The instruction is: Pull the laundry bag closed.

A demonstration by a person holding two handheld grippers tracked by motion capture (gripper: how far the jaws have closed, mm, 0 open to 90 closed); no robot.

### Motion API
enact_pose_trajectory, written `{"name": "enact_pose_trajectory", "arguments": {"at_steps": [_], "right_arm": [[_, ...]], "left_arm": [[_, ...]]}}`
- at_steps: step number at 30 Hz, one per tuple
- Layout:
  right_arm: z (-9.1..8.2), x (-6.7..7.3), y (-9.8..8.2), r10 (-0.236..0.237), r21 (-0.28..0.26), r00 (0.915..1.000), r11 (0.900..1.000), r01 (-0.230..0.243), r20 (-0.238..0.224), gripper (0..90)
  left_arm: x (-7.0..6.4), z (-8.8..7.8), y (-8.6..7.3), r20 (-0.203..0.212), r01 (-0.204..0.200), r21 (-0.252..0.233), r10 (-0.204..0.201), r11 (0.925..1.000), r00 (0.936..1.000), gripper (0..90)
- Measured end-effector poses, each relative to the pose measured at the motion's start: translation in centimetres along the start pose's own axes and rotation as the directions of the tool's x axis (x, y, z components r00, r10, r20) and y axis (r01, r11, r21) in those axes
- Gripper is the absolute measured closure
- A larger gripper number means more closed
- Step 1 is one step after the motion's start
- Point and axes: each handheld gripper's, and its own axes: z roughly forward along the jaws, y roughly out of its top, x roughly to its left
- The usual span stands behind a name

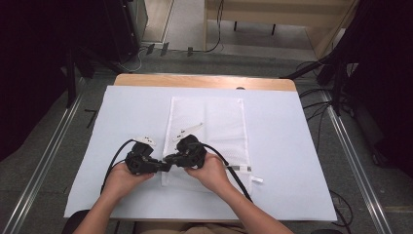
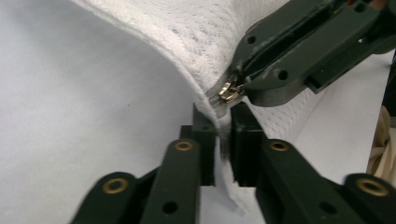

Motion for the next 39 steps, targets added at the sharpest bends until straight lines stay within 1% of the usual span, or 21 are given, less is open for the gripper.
{"name": "enact_pose_trajectory", "arguments": {"at_steps": [6, 10, 14, 15, 17, 21, 23, 26, 29, 30, 31, 34, 36, 39], "right_arm": [[-0.08, -0.13, -0.17, -0.017, 0.017, 0.9999, 1.0, 0.017, -0.003, 87.9], [0.0, -0.23, -0.28, -0.026, 0.019, 0.9996, 0.999, 0.027, -0.008, 87.9], [0.1, -0.21, -0.41, -0.056, 0.038, 0.9984, 0.998, 0.056, -0.003, 88.0], [0.09, -0.2, -0.44, -0.06, 0.042, 0.9982, 0.997, 0.06, -0.002, 88.1], [0.05, -0.16, -0.5, -0.075, 0.046, 0.9972, 0.996, 0.074, 0.003, 88.1], [-0.01, -0.26, -0.56, -0.088, 0.048, 0.9961, 0.995, 0.088, 0.004, 88.3], [-0.08, -0.18, -0.63, -0.108, 0.051, 0.9941, 0.993, 0.107, 0.01, 88.3], [-0.13, -0.19, -0.71, -0.107, 0.055, 0.9942, 0.993, 0.106, 0.008, 88.3], [-0.01, -0.24, -0.73, -0.09, 0.051, 0.9959, 0.995, 0.09, 0.01, 87.9], [0.04, -0.32, -0.73, -0.088, 0.044, 0.9961, 0.995, 0.088, 0.005, 87.5], [0.1, -0.38, -0.73, -0.074, 0.042, 0.9973, 0.996, 0.074, -0.002, 87.0], [0.17, -0.35, -0.76, -0.096, 0.045, 0.9954, 0.994, 0.096, 0.003, 86.3], [0.23, -0.31, -0.78, -0.105, 0.058, 0.9945, 0.993, 0.104, 0.008, 86.0], [0.3, -0.16, -0.8, -0.118, 0.059, 0.9929, 0.991, 0.117, 0.015, 87.8]], "left_arm": [[-0.1, 0.05, -0.01, -0.002, -0.01, 0.01, 0.01, 0.9999, 0.9999, 87.6], [-0.03, 0.02, 0.0, 0.001, -0.002, 0.021, 0.002, 0.9998, 1.0, 88.0], [-0.09, 0.14, -0.05, 0.004, 0.002, 0.03, -0.003, 0.9996, 1.0, 88.4], [-0.1, 0.13, -0.03, 0.0, 0.001, 0.034, -0.001, 0.9994, 1.0, 88.4], [-0.1, 0.08, -0.03, -0.001, -0.003, 0.032, 0.003, 0.9995, 1.0, 88.6], [-0.04, -0.1, -0.06, -0.004, -0.003, 0.027, 0.003, 0.9996, 1.0, 88.8], [-0.07, -0.12, -0.07, -0.004, -0.002, 0.023, 0.002, 0.9997, 1.0, 89.0], [-0.08, -0.06, -0.08, -0.005, -0.004, 0.026, 0.004, 0.9996, 1.0, 89.0], [-0.16, -0.06, -0.06, -0.006, -0.01, 0.029, 0.01, 0.9995, 0.9999, 89.1], [-0.13, -0.09, -0.07, -0.005, -0.009, 0.026, 0.009, 0.9996, 0.9999, 89.1], [-0.13, -0.11, -0.08, -0.005, -0.01, 0.024, 0.01, 0.9997, 0.9999, 89.0], [-0.12, -0.14, -0.07, -0.008, -0.008, 0.024, 0.008, 0.9997, 0.9999, 89.0], [-0.1, -0.23, -0.07, -0.007, -0.007, 0.018, 0.007, 0.9998, 1.0, 89.0], [-0.11, -0.2, -0.08, -0.003, -0.007, 0.018, 0.007, 0.9998, 1.0, 89.0]]}}
